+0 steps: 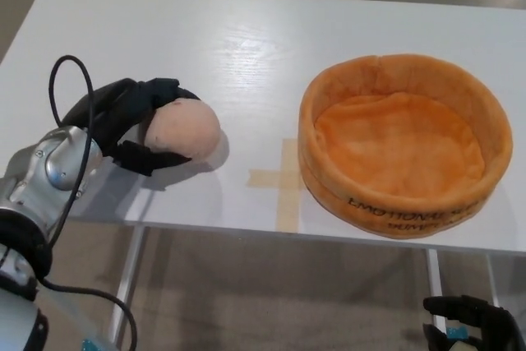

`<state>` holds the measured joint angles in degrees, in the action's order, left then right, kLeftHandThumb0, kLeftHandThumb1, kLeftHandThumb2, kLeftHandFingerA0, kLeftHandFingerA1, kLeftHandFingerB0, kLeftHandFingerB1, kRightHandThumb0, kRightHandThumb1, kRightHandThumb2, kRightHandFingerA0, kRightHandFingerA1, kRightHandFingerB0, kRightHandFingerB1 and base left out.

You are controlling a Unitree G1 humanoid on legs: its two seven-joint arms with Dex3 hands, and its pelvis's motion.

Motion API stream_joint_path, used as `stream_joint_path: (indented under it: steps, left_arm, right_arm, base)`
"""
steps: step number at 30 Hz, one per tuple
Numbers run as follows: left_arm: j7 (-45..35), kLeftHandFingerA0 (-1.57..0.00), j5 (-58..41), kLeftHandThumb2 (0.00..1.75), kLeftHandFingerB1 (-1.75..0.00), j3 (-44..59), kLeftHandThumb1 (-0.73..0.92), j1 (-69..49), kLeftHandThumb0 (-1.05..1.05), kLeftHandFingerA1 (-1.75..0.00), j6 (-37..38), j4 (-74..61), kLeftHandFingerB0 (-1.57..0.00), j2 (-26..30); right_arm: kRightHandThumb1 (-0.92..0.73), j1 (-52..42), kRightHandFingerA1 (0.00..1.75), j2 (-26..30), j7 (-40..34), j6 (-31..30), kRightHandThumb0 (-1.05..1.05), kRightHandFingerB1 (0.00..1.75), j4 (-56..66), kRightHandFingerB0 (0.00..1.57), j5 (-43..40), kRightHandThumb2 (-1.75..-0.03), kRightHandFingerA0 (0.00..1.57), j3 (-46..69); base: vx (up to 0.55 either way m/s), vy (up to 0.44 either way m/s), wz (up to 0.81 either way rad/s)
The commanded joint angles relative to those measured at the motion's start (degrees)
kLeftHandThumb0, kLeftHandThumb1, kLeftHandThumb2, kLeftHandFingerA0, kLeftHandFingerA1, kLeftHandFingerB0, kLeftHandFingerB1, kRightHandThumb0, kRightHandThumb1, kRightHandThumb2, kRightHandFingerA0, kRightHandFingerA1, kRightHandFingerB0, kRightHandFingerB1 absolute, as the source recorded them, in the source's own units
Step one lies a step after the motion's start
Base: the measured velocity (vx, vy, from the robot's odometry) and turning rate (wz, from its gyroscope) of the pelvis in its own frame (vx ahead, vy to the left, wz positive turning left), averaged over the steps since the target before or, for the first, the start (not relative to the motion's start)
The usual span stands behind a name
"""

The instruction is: Use the left hand to pick up the pink round toy on the left and place it inside the orange plate on the desk.

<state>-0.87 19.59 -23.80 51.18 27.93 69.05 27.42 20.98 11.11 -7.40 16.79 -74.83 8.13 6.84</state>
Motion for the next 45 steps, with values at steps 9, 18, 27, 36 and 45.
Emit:
stream_joint_path:
  steps: [9,18,27,36,45]
  left_arm:
    - [4.6,-1.08,2.2,0.69,-0.68,2.7,0.74,0.9,-0.13,-0.88,3.8,0.9,-0.90,-0.5]
    - [3.5,-1.01,-1.5,0.75,-0.77,8.8,0.73,4.5,-0.12,-1.09,5.7,-1.2,-0.89,0.8]
    - [1.8,-0.88,-2.0,0.76,-0.75,13.1,0.72,9.3,-0.18,-1.45,7.1,-6.0,-0.90,0.5]
    - [0.7,-0.90,0.6,0.75,-0.74,10.7,0.74,11.3,-0.16,-1.28,7.0,-10.5,-0.88,-4.6]
    - [2.8,-0.84,5.9,0.69,-0.74,4.0,0.78,12.2,-0.19,-1.49,3.6,-13.8,-0.88,-14.7]
  right_arm:
    - [-0.57,-0.3,0.62,0.2,0.2,0.3,-0.29,0.53,-0.4,0.73,-0.3,-0.55,0.71,-0.1]
    - [-0.56,-0.3,0.68,0.3,0.4,0.5,-0.27,0.55,-0.4,0.75,-0.9,-0.56,0.75,0.4]
    - [-0.58,0.0,0.63,0.3,0.4,0.4,-0.25,0.54,-0.4,0.75,-0.6,-0.57,0.72,0.3]
    - [-0.58,0.3,0.67,0.1,0.7,0.0,-0.27,0.55,-0.5,0.75,-0.7,-0.56,0.73,0.2]
    - [-0.57,0.4,0.70,-0.5,0.9,-0.3,-0.26,0.54,-0.6,0.75,-1.0,-0.56,0.78,0.6]
  base:
    - [0.00,0.000,0.00]
    - [0.00,0.000,0.00]
    - [0.00,0.000,0.00]
    - [0.00,0.000,0.00]
    - [0.00,0.000,0.00]
